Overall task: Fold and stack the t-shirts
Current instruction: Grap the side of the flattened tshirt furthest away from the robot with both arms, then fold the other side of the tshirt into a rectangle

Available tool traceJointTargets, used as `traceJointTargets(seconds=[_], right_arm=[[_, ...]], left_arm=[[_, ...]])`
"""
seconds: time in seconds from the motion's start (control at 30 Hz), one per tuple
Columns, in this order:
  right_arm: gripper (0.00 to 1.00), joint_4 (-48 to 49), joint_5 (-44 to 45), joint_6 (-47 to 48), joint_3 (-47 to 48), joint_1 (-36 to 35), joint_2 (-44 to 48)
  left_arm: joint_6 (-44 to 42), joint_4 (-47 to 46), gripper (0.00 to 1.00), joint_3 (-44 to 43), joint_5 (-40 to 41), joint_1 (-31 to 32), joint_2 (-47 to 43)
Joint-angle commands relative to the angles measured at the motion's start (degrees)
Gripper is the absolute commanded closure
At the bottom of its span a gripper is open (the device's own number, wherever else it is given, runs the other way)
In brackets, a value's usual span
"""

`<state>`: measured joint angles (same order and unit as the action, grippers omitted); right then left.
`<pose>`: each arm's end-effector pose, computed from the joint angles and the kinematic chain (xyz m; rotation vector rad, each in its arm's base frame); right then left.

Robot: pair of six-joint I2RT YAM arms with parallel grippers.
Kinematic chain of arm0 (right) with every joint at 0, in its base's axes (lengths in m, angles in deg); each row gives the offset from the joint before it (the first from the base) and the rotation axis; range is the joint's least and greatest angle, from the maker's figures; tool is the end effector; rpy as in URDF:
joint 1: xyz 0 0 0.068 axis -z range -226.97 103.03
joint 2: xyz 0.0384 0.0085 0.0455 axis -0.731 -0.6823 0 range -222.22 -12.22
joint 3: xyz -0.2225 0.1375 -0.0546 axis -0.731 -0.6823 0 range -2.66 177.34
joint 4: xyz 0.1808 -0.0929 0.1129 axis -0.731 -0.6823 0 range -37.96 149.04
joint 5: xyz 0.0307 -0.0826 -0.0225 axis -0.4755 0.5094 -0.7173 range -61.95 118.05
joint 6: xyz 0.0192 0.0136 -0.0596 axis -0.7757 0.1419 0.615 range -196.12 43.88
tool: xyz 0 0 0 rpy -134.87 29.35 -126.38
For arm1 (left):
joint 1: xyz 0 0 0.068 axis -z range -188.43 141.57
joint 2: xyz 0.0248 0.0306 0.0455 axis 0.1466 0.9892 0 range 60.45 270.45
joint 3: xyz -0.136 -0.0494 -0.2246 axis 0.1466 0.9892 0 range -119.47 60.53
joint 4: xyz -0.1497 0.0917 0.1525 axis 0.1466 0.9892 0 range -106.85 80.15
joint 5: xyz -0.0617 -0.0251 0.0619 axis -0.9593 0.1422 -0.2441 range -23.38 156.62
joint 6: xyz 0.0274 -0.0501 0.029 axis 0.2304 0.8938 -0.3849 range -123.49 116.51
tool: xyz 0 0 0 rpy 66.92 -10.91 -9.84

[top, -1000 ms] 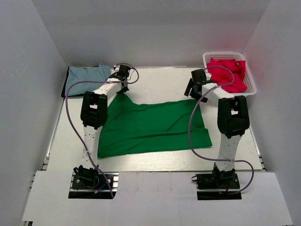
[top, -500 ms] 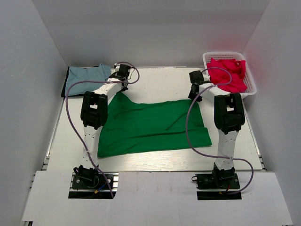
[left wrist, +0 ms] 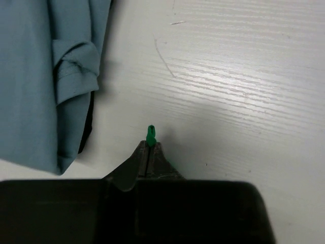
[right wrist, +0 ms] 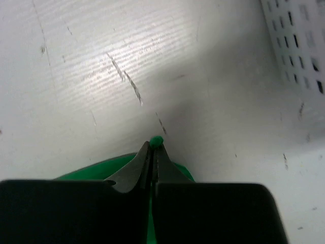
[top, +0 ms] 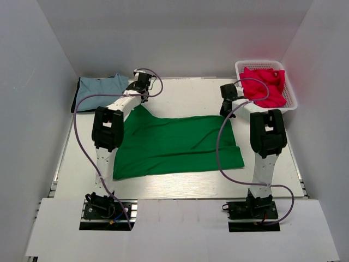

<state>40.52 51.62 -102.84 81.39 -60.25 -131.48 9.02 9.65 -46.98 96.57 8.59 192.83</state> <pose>0.4194 0.0785 0.1681 0.4450 2.3710 -0.2025 0.4723 -0.1187 0.1773 -0.1273 2.3447 0.3959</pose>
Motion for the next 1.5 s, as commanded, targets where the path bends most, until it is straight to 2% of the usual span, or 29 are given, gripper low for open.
traceJointTargets(seconds=[0.0, 0.17, 0.4, 0.63, 0.73, 0.83, 1.03, 1.37, 1.4, 1.47], right_arm=[[1.00, 5.24, -0.89, 3.33, -4.50, -0.52, 7.19], [1.00, 8.24, -3.09, 5.89, -10.74, -1.49, 15.19], [1.00, 9.82, -3.36, 6.24, -21.89, -2.54, 24.42], [1.00, 9.12, -2.04, 4.31, -27.35, -2.63, 30.57], [1.00, 6.84, -1.26, 3.26, -27.10, -2.54, 31.81], [1.00, 5.25, 0.41, 2.73, -27.45, -2.37, 33.39], [1.00, 3.76, 0.77, 2.81, -30.00, -2.45, 36.12], [1.00, 3.15, 1.91, -1.66, -34.92, -2.37, 37.44], [0.87, 2.88, 2.52, -2.36, -35.70, -2.45, 37.61], [0.54, 0.43, 3.58, -5.70, -37.02, -2.28, 38.05]], left_arm=[[0.48, -0.84, 1.00, 3.68, 2.04, 0.91, -10.71], [7.07, 4.07, 1.00, 11.07, 3.18, 2.06, -18.89], [18.41, 11.72, 1.00, 27.68, 0.64, 3.72, -31.80], [28.26, 18.15, 1.00, 39.29, -2.27, 4.87, -42.97], [31.87, 21.31, 1.00, 43.77, -5.52, 5.40, -46.76], [35.82, 23.42, 1.00, 49.48, -5.52, 5.40, -52.12], [38.55, 25.44, 1.00, 53.44, -6.04, 5.40, -59.85], [41.19, 27.90, 1.00, 60.03, -13.25, 5.40, -62.50], [41.19, 27.90, 1.00, 61.17, -14.30, 5.40, -63.46], [41.19, 30.27, 0.72, 62.59, -16.50, 5.40, -64.61]])
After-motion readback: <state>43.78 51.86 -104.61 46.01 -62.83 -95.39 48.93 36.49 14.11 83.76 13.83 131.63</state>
